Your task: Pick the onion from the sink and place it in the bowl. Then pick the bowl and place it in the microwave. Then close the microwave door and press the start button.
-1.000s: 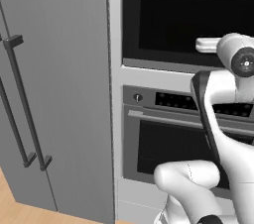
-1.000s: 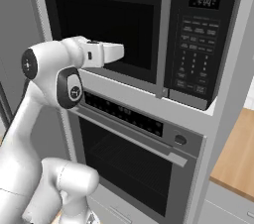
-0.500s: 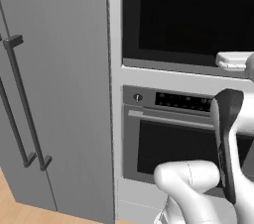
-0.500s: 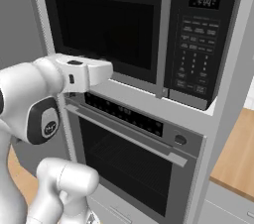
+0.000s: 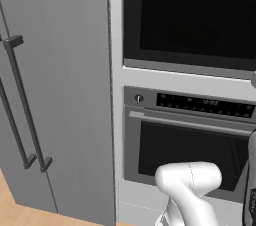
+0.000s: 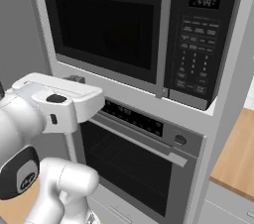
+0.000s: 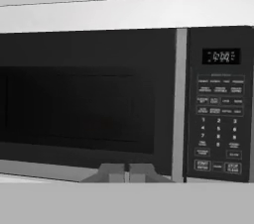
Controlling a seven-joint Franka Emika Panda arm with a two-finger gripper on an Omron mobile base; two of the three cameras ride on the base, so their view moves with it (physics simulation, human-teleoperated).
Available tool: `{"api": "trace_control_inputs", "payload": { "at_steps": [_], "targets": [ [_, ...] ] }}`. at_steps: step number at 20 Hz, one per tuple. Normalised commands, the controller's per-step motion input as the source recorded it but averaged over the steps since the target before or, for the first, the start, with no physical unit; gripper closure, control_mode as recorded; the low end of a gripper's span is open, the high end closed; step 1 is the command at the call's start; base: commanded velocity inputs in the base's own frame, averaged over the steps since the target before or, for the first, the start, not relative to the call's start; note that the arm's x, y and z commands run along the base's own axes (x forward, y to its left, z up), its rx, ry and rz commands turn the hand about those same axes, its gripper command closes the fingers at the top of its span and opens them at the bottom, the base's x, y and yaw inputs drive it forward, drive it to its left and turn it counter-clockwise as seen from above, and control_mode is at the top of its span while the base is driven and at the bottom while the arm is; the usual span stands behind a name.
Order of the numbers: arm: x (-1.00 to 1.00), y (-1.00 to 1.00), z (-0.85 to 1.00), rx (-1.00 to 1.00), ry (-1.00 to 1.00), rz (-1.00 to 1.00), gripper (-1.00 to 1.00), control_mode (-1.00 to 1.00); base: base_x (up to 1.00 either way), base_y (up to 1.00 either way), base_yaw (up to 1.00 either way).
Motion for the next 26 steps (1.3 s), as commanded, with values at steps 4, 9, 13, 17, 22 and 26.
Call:
{"api": "trace_control_inputs", "payload": {
  "at_steps": [4,9,13,17,22,26],
  "targets": [
    [-0.47,-0.13,-0.12,0.00,-0.01,0.00,1.00,-1.00,0.00,0.00,0.00],
    [-0.01,-0.11,-0.25,0.00,0.07,0.00,1.00,-1.00,0.00,0.00,0.00],
    [0.00,-0.33,-0.04,0.01,0.01,0.01,1.00,-1.00,0.00,0.00,0.00],
    [0.00,-0.41,-0.14,0.00,0.04,0.01,1.00,-1.00,0.00,0.00,0.00],
    [0.07,-0.41,-0.02,0.00,0.00,0.00,1.00,-1.00,0.00,0.00,0.00],
    [0.22,-0.49,0.00,0.02,0.00,0.00,1.00,-1.00,0.00,0.00,0.00]
  ]
}}
